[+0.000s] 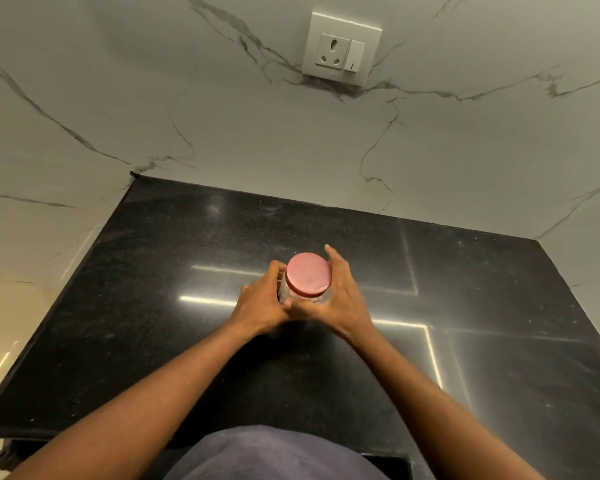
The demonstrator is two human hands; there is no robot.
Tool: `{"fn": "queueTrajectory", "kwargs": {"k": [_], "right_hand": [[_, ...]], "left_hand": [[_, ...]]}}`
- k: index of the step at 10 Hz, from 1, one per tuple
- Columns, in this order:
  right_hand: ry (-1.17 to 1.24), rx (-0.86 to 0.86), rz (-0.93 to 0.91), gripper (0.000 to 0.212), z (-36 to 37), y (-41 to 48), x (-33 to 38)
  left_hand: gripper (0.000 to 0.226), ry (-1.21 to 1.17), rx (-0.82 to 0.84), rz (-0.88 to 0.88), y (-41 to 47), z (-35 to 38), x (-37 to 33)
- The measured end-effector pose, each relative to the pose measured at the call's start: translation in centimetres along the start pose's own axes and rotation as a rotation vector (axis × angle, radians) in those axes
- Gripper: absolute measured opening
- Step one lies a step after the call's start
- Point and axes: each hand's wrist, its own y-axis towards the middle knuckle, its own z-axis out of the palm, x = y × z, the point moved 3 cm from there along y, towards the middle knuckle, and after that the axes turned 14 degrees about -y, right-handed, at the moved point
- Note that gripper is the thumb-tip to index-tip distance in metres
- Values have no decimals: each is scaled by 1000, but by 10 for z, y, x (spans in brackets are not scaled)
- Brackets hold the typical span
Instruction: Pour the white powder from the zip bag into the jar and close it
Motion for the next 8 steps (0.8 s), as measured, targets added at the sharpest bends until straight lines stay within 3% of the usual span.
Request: {"fn": "queueTrajectory", "kwargs": {"k": [2, 5, 8], "right_hand": [[241, -74, 46, 96, 23, -10, 8], [243, -90, -11, 96, 23, 56, 46], [157, 52, -55, 90, 33, 74, 41]], "left_hand": [[79, -194, -121, -4, -4, -6, 14], [84, -166, -205, -18, 38, -60, 15], [91, -193, -198, -126, 51, -57, 20]]}}
